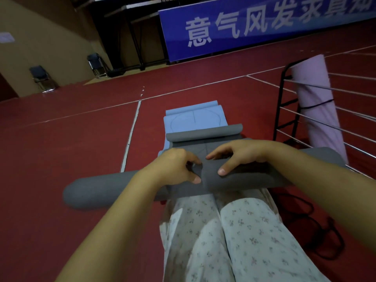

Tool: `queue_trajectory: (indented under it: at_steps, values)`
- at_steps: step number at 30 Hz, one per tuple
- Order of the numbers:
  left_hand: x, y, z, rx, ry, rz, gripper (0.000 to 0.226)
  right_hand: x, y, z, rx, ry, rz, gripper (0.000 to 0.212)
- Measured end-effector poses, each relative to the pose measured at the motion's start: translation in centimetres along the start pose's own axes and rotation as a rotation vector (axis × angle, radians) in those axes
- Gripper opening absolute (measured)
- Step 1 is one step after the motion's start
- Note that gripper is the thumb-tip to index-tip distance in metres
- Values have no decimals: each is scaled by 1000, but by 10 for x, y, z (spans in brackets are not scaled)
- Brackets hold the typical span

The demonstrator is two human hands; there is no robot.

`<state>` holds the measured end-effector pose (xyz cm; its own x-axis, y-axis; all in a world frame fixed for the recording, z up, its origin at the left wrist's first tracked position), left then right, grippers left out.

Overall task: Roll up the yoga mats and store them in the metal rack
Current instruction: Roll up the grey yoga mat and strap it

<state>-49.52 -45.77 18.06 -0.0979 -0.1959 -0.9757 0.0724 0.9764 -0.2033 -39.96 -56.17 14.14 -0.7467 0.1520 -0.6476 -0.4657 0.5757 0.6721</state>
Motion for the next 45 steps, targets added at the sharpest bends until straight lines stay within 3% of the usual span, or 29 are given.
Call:
queue_trajectory:
  at_steps: [3, 6, 9, 16, 18, 22, 24, 29, 36, 40, 45]
  values:
    - [0, 11, 7, -10, 54, -120, 52, -9, 5, -7, -36, -103, -57, 57]
    - [-2, 22, 14, -18, 92, -204, 50, -13, 16, -27, -149, -276, -269, 52]
    - [-5, 31, 26, -33, 134, -249, 48, 4, 16, -39, -221, -276, -489, 62]
    - [-2, 39, 34, -45, 147, -263, 42, 7, 8, -28, -285, -486, -495, 77]
    - [-2, 38, 29, -25, 90, -206, 42, 4, 9, -24, -291, -478, -464, 75]
    - [-14, 20, 8, 70, -214, 53, 44, -4, 8, -16, -258, -396, -385, 73]
    - [-11, 8, 0, 130, -284, 79, 48, -9, 7, -9, -234, -343, -359, 72]
    - [11, 12, 5, 131, -243, 42, 63, -16, 3, 8, -181, -218, -293, 68]
    - [6, 22, 27, 98, -202, 36, 62, -18, -4, 22, -123, -156, -222, 65]
    - [6, 33, 38, 69, -111, -63, 57, -18, -3, 21, -148, -215, -373, 73]
    - [7, 49, 49, 41, -36, -218, 49, -17, -10, 14, -44, -327, -702, 88]
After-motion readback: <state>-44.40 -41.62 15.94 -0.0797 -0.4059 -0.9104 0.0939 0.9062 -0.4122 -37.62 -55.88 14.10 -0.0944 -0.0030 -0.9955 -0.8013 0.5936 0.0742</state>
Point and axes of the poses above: each hand's wrist, its own z-axis towards the middle knuckle, its own x-axis out of the palm, y = z × x, the point moved 8 cm from there along z, towards the middle knuckle, and after that the axes turned 7 degrees about x, right-handed, at the moved point
